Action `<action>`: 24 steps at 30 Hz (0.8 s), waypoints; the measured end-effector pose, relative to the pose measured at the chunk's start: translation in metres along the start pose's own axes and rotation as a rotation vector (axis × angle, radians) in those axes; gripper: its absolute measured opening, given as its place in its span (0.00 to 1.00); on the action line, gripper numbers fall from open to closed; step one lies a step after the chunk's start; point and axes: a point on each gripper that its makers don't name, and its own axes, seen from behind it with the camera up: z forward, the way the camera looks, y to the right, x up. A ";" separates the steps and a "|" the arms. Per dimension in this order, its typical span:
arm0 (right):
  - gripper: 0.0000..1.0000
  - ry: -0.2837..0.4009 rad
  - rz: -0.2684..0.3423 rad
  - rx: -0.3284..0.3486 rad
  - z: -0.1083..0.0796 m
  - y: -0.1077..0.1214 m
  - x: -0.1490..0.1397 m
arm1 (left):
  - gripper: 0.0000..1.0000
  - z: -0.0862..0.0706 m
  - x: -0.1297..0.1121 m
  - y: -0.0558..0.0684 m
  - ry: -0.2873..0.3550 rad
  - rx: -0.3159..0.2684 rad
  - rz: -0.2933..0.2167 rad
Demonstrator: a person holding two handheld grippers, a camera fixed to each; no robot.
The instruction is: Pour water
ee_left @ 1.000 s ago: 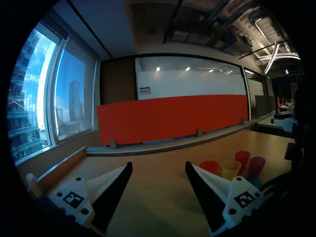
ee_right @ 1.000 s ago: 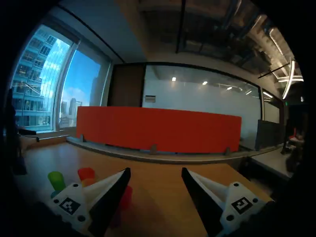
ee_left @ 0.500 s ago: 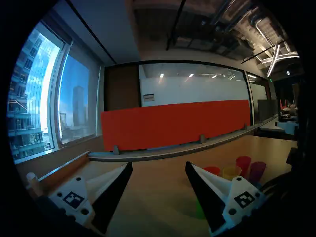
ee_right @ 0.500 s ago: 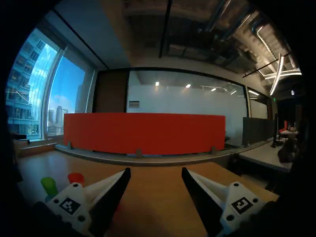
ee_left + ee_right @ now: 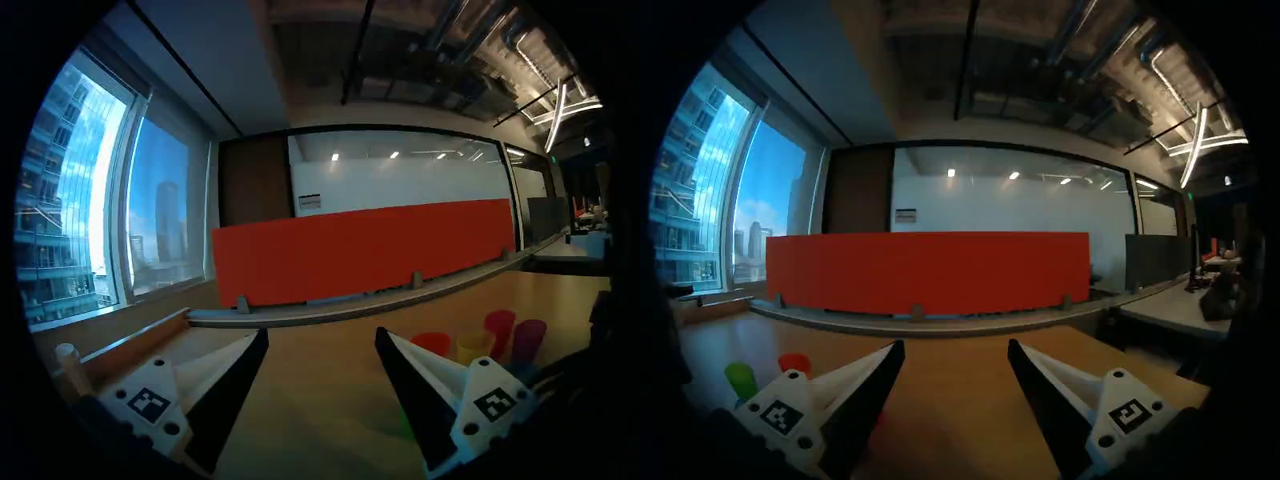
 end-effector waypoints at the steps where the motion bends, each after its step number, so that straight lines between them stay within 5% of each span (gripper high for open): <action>1: 1.00 -0.002 -0.001 -0.002 0.000 0.001 0.000 | 1.00 0.000 -0.001 0.000 0.002 0.003 -0.002; 24: 1.00 -0.009 -0.024 -0.013 -0.004 -0.009 0.009 | 0.99 -0.009 -0.050 -0.019 -0.004 0.021 -0.067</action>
